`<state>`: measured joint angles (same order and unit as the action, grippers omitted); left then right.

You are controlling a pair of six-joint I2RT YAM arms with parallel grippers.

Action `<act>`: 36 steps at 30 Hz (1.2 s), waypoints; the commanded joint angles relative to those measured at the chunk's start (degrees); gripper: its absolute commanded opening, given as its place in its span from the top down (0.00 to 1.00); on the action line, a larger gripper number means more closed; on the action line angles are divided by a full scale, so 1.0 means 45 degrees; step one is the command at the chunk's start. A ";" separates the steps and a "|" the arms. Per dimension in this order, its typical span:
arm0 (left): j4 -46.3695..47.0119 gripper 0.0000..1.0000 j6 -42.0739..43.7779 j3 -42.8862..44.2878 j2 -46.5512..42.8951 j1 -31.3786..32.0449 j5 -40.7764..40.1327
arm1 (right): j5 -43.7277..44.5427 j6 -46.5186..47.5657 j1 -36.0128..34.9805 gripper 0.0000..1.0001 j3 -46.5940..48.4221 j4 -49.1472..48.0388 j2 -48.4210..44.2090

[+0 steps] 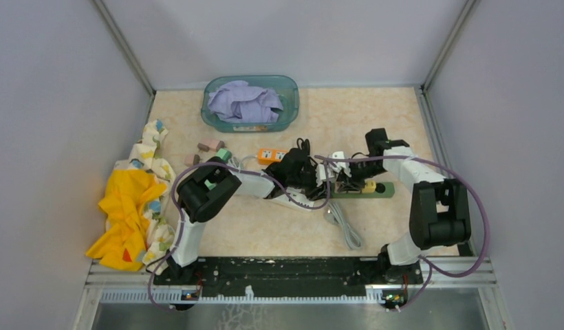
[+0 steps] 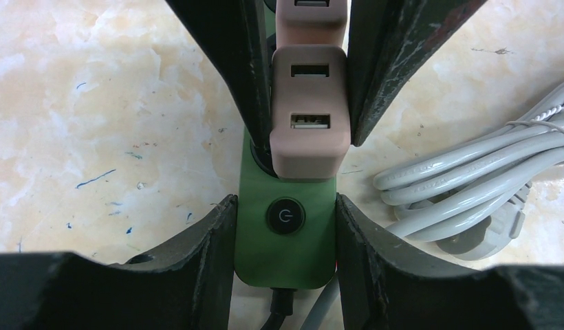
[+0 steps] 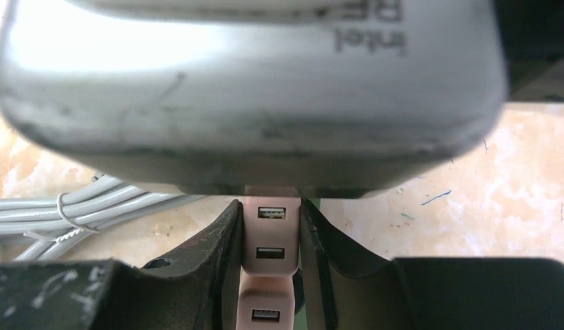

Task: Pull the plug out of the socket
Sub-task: Remove the plug from the socket.

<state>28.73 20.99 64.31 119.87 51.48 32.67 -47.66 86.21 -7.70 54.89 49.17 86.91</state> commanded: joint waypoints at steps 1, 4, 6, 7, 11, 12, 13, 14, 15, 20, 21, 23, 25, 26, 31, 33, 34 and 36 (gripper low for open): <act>-0.0760 1.00 -0.0183 -0.0083 -0.0037 0.0150 0.0764 | -0.1335 -0.0839 0.0039 1.00 0.0785 -0.0630 -0.0273; -0.0870 1.00 -0.0263 -0.0113 -0.0064 0.0074 0.0745 | -0.1437 0.0287 0.0651 1.00 0.0737 0.0270 -0.0375; -0.0905 1.00 -0.0323 -0.0113 -0.0057 -0.0007 0.0764 | -0.1501 0.1691 0.0771 1.00 0.0646 0.1077 -0.0462; -0.0929 1.00 -0.0346 -0.0083 -0.0042 -0.0041 0.0778 | -0.1648 0.2312 0.0752 1.00 0.0535 0.1426 -0.0498; -0.1043 1.00 -0.0379 0.0147 0.0030 -0.0074 0.0827 | -0.2262 0.2696 -0.0183 1.00 0.0287 0.1580 -0.0413; -0.1069 1.00 -0.0387 0.0191 0.0076 -0.0064 0.0827 | -0.2376 0.1925 -0.0444 1.00 0.0297 0.1057 -0.0409; -0.1089 1.00 -0.0402 0.0206 0.0111 -0.0070 0.0827 | -0.2570 0.1282 -0.0581 1.00 0.0342 0.0589 -0.0408; -0.1108 1.00 -0.0407 0.0218 0.0116 -0.0063 0.0832 | -0.2780 0.0720 -0.0608 1.00 0.0409 0.0225 -0.0406; -0.1111 1.00 -0.0407 0.0193 0.0124 -0.0072 0.0806 | -0.2716 0.0164 -0.0595 1.00 0.0474 -0.0133 -0.0425; -0.0952 1.00 -0.0407 -0.0112 0.0130 -0.0069 0.0724 | -0.2483 -0.0801 0.0492 1.00 0.0207 -0.1099 -0.0884; -0.0913 1.00 -0.0407 -0.0188 0.0120 -0.0073 0.0685 | -0.2511 -0.0355 0.0771 1.00 0.0197 -0.0745 -0.0948; -0.0858 1.00 -0.0390 -0.0247 0.0137 -0.0071 0.0633 | -0.2461 0.0935 0.1054 1.00 0.0182 0.0211 -0.0974; -0.0839 1.00 -0.0388 -0.0202 0.0172 -0.0108 0.0615 | -0.2533 0.2387 0.1068 1.00 0.0128 0.1060 -0.0938; -0.0838 1.00 -0.0398 -0.0182 0.0162 -0.0124 0.0612 | -0.2700 0.2995 0.1007 1.00 0.0087 0.1456 -0.0850; -0.0921 1.00 -0.0410 0.0072 0.0248 -0.0150 0.0602 | -0.2823 0.1938 -0.0542 1.00 -0.0017 0.0851 -0.0726; -0.1023 1.00 -0.0440 0.0191 0.0343 -0.0142 0.0613 | -0.3029 0.0287 -0.0885 1.00 -0.0100 -0.0554 -0.0880; -0.1039 1.00 -0.0463 0.0204 0.0384 -0.0148 0.0612 | -0.3199 -0.0258 -0.0876 1.00 -0.0105 -0.0950 -0.0936; -0.1033 1.00 -0.0494 0.0172 0.0432 -0.0150 0.0615 | -0.3060 -0.0969 -0.0697 1.00 -0.0108 -0.1503 -0.1094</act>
<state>27.22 18.90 64.71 119.87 51.00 35.46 -48.93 87.81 -8.12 53.95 50.57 85.52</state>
